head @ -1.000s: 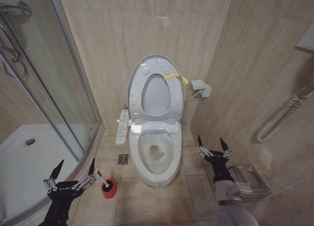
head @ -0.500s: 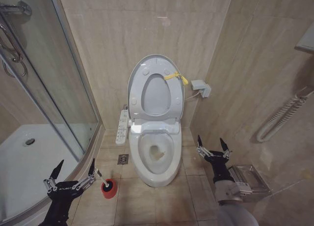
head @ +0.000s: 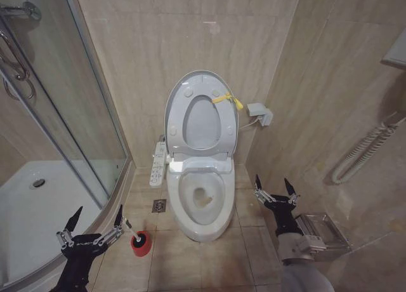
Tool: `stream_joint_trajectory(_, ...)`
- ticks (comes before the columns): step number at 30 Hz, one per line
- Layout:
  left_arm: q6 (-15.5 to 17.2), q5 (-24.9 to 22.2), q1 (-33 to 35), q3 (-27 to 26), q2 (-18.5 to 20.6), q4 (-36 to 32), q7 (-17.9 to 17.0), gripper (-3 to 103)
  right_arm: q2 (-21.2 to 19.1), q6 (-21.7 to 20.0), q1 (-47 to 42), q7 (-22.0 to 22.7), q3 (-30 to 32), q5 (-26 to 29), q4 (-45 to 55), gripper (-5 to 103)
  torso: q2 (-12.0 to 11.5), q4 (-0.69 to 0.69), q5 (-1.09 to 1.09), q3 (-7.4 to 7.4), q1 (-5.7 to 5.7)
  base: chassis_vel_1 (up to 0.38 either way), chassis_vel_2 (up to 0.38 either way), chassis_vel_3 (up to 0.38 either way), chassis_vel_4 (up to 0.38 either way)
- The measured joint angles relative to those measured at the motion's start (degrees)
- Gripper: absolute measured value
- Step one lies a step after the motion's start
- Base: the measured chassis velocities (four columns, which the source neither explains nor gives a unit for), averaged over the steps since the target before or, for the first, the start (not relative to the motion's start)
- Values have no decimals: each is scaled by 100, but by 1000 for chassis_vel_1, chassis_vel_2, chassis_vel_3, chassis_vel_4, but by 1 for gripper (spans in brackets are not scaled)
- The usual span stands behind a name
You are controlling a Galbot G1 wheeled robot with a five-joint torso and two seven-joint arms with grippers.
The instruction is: Open the toilet lid, clean the toilet bowl with a toilet brush, close the toilet lid, and flush.
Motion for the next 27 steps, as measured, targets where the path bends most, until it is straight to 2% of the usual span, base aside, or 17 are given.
stream_joint_trajectory(27, 0, 0, 0, 0, 0, 0, 0, 100, 0, 0, 0, 0, 0, 0, -1, 100, 0, 0, 0, 0, 0, 0, 0, 0, 0)
